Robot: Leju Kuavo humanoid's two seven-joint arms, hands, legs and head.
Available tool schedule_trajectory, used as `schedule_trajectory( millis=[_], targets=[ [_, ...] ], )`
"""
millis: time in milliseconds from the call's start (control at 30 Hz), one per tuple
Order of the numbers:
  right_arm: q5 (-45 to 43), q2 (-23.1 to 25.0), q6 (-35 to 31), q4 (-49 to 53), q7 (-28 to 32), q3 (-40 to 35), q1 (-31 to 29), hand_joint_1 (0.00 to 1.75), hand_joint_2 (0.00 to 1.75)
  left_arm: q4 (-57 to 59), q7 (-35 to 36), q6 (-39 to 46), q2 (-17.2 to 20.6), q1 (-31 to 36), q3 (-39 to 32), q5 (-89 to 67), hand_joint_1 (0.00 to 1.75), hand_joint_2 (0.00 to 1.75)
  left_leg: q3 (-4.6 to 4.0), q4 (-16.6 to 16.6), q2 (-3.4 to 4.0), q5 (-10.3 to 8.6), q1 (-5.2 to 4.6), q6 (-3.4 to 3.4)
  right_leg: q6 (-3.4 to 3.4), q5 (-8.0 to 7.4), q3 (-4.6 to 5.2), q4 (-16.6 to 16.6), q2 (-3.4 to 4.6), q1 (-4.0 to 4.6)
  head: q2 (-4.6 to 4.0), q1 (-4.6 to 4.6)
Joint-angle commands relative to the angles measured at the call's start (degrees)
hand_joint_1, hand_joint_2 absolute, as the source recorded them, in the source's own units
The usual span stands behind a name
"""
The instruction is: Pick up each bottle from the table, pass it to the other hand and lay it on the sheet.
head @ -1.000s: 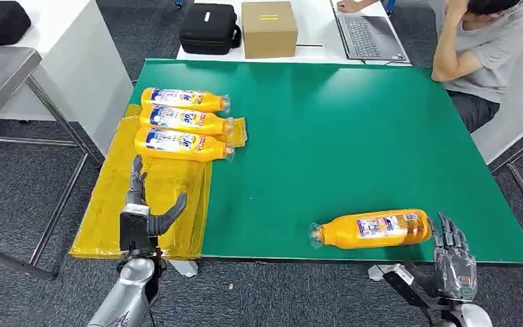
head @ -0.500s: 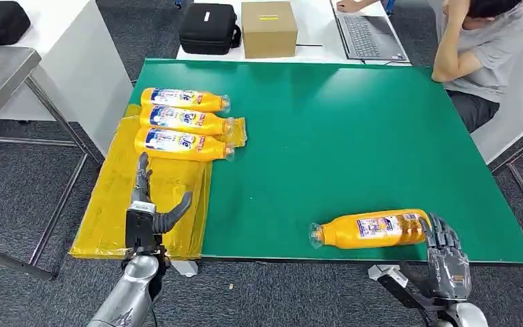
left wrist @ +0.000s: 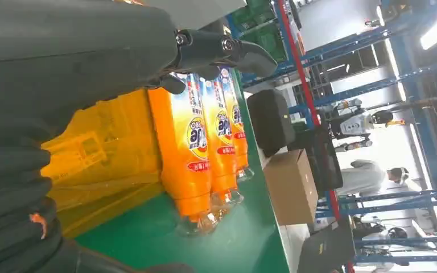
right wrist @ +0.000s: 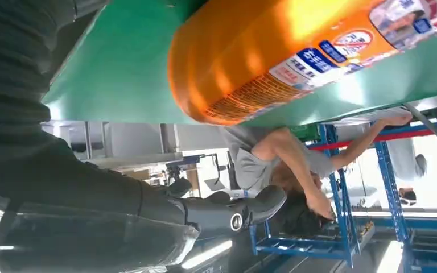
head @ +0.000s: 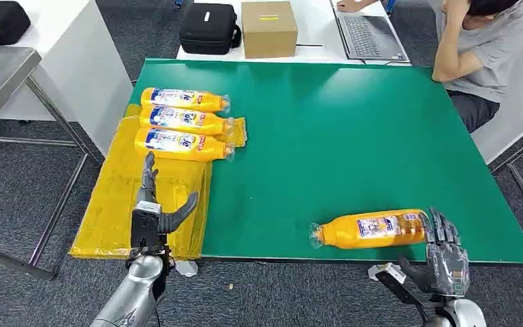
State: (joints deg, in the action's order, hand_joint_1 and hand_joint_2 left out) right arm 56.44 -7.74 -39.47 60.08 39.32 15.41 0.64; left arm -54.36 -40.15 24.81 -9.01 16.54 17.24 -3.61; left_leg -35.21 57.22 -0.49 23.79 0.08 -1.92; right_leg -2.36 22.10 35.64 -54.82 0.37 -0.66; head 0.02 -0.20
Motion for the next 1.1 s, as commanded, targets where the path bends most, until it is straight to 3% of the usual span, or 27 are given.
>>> schedule_trajectory(
  millis=[33, 300, 833, 1100],
  targets=[
    [-0.4, 1.8, -0.5, -0.6, 0.6, 2.1, -1.8, 0.0, 1.75, 4.1, 0.2, 0.0, 0.3, 2.8, 1.3, 0.3, 0.0, 1.75, 0.34, 0.0, 0.07, 0.15, 0.0, 0.1, 0.1, 0.15, -0.31, 0.0, 0.0, 0.02, 0.0, 0.0],
    [-0.4, 1.8, -0.5, -0.6, 0.6, 2.1, -1.8, 0.0, 1.75, 4.1, 0.2, 0.0, 0.3, 2.8, 1.3, 0.3, 0.0, 1.75, 0.37, 0.0, 0.09, 0.17, 0.0, 0.1, 0.09, 0.17, -0.33, 0.0, 0.02, 0.01, 0.0, 0.0],
    [-6.4, 0.3, -0.5, -12.6, 0.7, -2.7, -8.3, 0.0, 1.75, 5.5, 0.2, 0.4, -0.2, 3.6, 1.2, 1.3, 0.0, 1.75, 0.25, -0.1, 0.08, 0.07, 0.01, 0.07, 0.06, 0.07, -0.24, 0.0, 0.03, 0.02, 0.0, 0.0],
    [-4.3, -0.3, -0.5, -15.5, 0.7, -3.2, -9.5, 0.0, 1.75, 6.9, 0.2, 0.0, -1.2, 5.2, 2.1, 1.7, 0.0, 1.75, 0.44, 0.0, 0.06, 0.16, 0.01, 0.11, 0.1, 0.17, -0.42, 0.0, -0.02, 0.02, -0.02, 0.0]
  ],
)
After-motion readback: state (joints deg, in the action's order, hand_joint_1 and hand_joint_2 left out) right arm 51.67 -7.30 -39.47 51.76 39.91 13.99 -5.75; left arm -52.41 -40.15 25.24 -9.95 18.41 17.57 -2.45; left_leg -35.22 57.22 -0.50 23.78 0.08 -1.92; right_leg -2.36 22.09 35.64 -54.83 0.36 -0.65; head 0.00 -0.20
